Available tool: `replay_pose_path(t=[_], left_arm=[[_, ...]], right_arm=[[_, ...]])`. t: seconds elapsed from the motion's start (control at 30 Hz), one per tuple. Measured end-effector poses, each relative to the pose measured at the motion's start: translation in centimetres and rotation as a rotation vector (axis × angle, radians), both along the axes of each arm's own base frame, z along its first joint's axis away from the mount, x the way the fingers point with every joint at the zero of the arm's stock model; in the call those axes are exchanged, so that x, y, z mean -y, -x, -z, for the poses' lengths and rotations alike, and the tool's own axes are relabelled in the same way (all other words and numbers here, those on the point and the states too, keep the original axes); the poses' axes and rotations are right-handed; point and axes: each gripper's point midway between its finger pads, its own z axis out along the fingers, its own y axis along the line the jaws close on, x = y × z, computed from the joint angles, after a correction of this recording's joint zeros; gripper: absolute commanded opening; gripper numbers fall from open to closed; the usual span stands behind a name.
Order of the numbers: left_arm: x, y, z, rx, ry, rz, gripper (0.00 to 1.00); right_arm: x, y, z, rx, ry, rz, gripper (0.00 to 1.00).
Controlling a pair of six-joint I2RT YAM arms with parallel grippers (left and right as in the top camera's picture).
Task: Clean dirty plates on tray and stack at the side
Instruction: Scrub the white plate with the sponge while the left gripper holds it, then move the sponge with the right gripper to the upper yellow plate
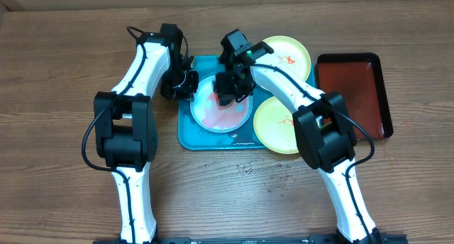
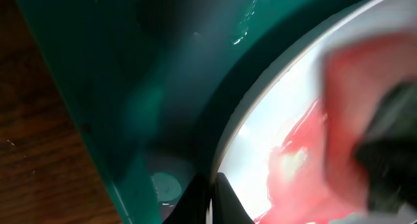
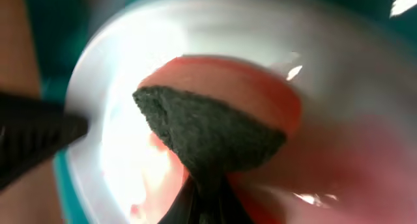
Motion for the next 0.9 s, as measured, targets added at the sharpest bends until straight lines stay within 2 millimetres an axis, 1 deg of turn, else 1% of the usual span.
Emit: replay_pose_path(t=[0.13,0.23,0.33,0.4,0.43,0.5,0.6,0.67,0.73,0.77,0.83,0.9], left_arm=[[0.0,-0.1,0.0,0.006,0.002,0.000,0.04],[0.1,-0.2,0.0,0.007,0.005,0.000,0.04],[0.2,-0.4,0.0,0.017,0.009,-0.002,0.13],[0.4,-0.8,0.0,0.033,0.012,-0.002,0.18],[0.5,-0.8,0.0,0.035,0.012,-0.002,0.18],[0.8,-0.8,0.0,0.034,0.012,-0.001,0.20],[1.2,-0.6,0.1,0.027,0.010,-0.013,0.24],[1.4,-0.5,0.3,0.024,0.010,-0.020,0.24],[1.8,-0.1,0.8,0.016,0.008,-0.019,0.22],[2.0,0.1,1.0,0.009,0.008,-0.018,0.18],[2.4,0.2,1.2,0.014,0.010,-0.013,0.04],[2.6,0.1,1.3,0.021,0.016,-0.010,0.04]], right_arm=[[-0.6,2.0,-0.5,-0.056,-0.050,-0.080,0.04],[-0.6,2.5,-0.9,-0.067,-0.062,-0.107,0.04],[0.2,2.2,-2.2,-0.056,-0.067,-0.096,0.04],[1.2,1.1,-4.0,-0.023,-0.074,-0.063,0.04],[1.9,0.6,-4.9,-0.009,-0.079,-0.043,0.04],[3.8,-0.8,-7.1,0.023,-0.089,0.017,0.04],[6.7,-2.7,-9.4,0.052,-0.099,0.100,0.04],[8.7,-3.5,-9.9,0.051,-0.093,0.153,0.04],[10.5,-3.9,-9.8,0.036,-0.080,0.193,0.04],[11.0,-4.0,-9.8,0.028,-0.076,0.207,0.04],[11.9,-4.2,-9.7,0.019,-0.069,0.227,0.04],[12.1,-4.3,-9.7,0.019,-0.067,0.233,0.04]])
